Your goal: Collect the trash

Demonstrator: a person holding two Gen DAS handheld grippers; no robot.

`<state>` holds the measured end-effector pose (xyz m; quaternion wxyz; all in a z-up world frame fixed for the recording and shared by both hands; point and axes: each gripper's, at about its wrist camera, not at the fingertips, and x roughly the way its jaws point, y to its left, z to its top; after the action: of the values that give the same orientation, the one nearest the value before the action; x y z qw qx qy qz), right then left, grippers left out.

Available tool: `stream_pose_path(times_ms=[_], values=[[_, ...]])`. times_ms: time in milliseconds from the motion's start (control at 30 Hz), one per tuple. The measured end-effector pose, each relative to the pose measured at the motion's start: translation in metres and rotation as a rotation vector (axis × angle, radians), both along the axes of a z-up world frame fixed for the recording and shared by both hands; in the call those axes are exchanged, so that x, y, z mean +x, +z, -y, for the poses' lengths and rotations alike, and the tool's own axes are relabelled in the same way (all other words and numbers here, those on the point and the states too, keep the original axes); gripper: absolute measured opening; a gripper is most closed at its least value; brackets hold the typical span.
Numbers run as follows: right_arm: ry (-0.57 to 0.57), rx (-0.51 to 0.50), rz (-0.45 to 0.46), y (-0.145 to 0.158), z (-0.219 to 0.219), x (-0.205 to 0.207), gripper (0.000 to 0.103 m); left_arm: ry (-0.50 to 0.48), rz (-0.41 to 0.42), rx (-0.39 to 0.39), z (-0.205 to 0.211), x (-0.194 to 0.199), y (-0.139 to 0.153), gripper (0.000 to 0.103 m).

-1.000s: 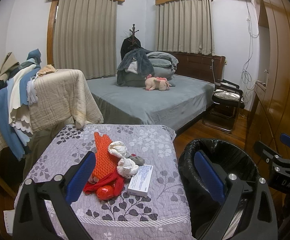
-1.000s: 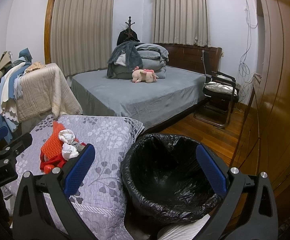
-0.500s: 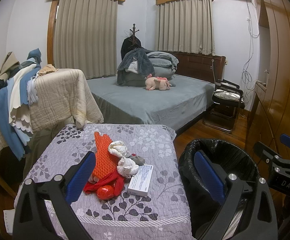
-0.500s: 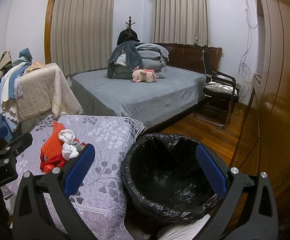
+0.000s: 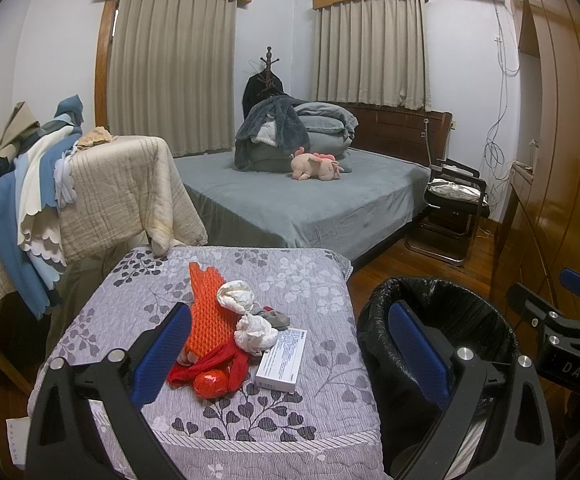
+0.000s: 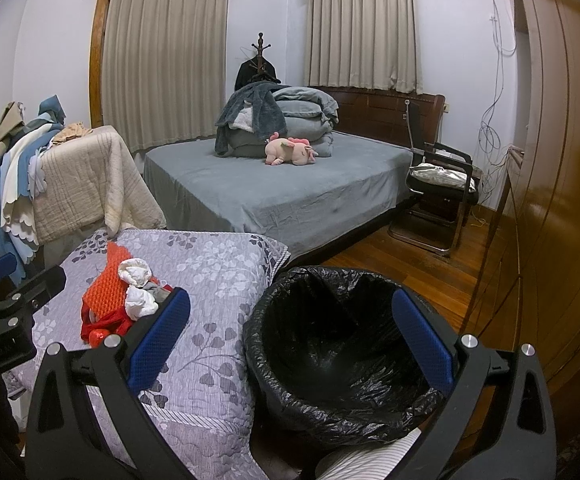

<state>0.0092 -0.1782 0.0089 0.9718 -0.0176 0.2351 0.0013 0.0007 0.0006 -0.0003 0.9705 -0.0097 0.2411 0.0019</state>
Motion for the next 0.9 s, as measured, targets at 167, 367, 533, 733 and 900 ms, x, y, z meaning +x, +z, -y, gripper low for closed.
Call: stream_pose_path(times_ms=[167,367,533,733,900], values=[[0.002,-0.001,0.001,0.003,0.000,0.001,0.098,0.001,0.000,-0.001,0.000,0.000,0.000,0.097],[0.005,-0.001,-0.001,-0.003,-0.004,0.002,0.098,0.002,-0.001,-0.002,0.000,0.000,0.000,0.097],[0.012,-0.001,-0.008,-0.005,-0.008,0.006,0.098,0.007,-0.002,-0.008,-0.016,-0.006,-0.003,0.097],[0.033,-0.005,-0.015,-0.008,-0.023,0.015,0.098,0.030,-0.006,-0.012,-0.022,0.004,-0.008,0.097],[0.060,-0.002,-0.012,-0.020,-0.037,0.028,0.098,0.095,0.013,0.026,-0.041,0.011,-0.017,0.097]])
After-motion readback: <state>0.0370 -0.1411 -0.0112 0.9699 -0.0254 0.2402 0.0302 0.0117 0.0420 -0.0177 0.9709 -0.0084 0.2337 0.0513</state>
